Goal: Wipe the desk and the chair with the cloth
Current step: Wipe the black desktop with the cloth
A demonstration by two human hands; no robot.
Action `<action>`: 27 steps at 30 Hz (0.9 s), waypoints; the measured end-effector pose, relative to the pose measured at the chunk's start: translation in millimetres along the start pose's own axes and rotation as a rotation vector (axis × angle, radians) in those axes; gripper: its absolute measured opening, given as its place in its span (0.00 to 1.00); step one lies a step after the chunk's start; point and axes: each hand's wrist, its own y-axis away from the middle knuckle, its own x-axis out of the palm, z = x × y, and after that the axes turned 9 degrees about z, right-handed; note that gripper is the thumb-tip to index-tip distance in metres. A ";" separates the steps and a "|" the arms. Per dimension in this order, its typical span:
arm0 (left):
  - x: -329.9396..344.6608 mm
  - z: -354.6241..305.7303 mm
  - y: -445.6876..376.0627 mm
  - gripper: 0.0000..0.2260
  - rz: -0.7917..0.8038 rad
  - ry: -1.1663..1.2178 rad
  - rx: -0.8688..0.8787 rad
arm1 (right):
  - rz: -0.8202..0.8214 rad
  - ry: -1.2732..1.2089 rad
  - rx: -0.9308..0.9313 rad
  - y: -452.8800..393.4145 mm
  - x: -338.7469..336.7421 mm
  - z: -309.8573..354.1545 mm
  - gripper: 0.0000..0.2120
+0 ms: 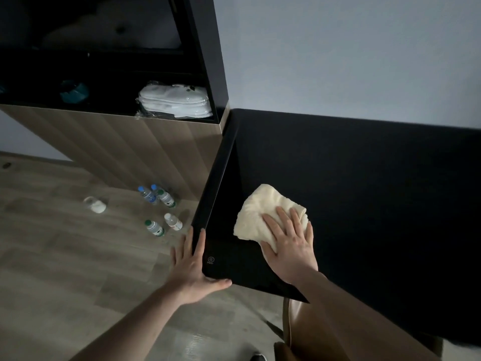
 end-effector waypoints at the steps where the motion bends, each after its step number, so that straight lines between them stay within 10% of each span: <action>1: 0.4 -3.1 -0.3 0.68 0.034 0.035 0.007 | -0.006 0.002 0.021 8.9 -0.9 -7.9 0.33; 12: -3.8 -7.1 -8.3 0.72 0.212 0.112 0.006 | 0.193 -0.037 0.353 -20.3 -36.1 17.6 0.43; 19: 0.1 -1.0 -13.0 0.72 0.176 0.132 0.003 | 0.214 0.183 0.080 -64.7 -12.9 107.5 0.36; 27: 1.6 -0.6 -9.8 0.72 0.118 0.131 -0.022 | 0.211 0.155 -0.063 -30.8 -18.6 62.8 0.35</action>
